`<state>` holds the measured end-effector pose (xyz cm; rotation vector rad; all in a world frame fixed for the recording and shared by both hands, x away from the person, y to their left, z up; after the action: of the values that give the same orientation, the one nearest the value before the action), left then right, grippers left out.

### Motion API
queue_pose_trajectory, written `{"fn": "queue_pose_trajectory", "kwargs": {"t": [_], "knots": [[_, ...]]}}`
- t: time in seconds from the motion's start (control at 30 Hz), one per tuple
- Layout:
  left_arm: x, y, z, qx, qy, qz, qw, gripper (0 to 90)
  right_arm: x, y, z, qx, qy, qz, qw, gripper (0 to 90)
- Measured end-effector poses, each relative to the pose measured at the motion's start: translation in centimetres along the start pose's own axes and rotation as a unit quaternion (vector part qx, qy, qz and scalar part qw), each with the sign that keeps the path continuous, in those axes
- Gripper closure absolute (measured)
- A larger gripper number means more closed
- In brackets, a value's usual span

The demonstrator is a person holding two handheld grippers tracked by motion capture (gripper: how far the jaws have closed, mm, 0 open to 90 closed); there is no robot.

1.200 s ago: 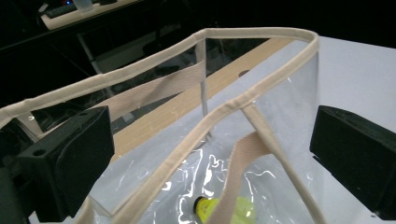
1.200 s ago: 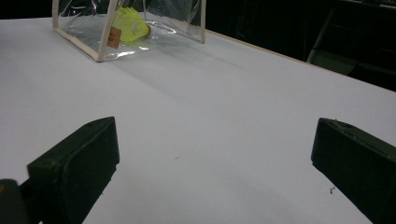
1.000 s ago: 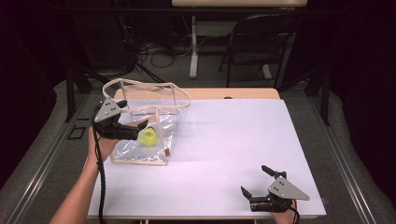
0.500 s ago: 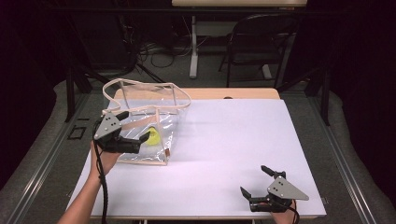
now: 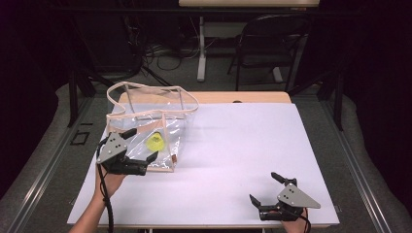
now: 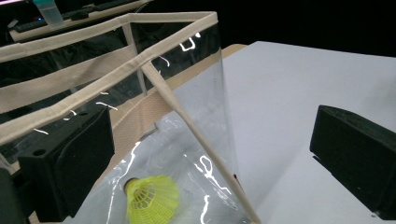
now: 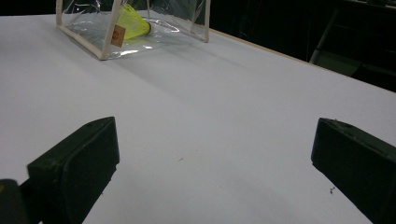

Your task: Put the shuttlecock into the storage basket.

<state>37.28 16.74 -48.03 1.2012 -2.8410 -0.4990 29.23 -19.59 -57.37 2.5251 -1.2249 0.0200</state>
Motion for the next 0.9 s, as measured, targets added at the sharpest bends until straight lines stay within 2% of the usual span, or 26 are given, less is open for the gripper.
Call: {"fn": "queue_pose_trajectory", "kwargs": {"t": [0.33,0.9], "knots": [[1.2,0.7,1.2,0.025,0.004,0.007,0.9996,0.0,0.0,-0.1,0.0,-0.002,0.001,0.001,1.0,0.4],[2.9,0.9,3.9,0.015,0.025,0.025,0.9993,0.0,-0.1,-0.1,0.0,-0.002,0.003,0.001,1.0,0.3]]}}
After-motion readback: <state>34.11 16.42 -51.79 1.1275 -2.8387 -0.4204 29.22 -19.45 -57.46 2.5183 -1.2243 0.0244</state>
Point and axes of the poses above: each handheld gripper's, and its own axes: y roughly backward along the jaws, z roughly out of its underside, x roughly to its right, the point moved 9 cm from there along -y, roughly forward along the jaws, and after that the axes turned 2 degrees about y, right-handed, at the moved point
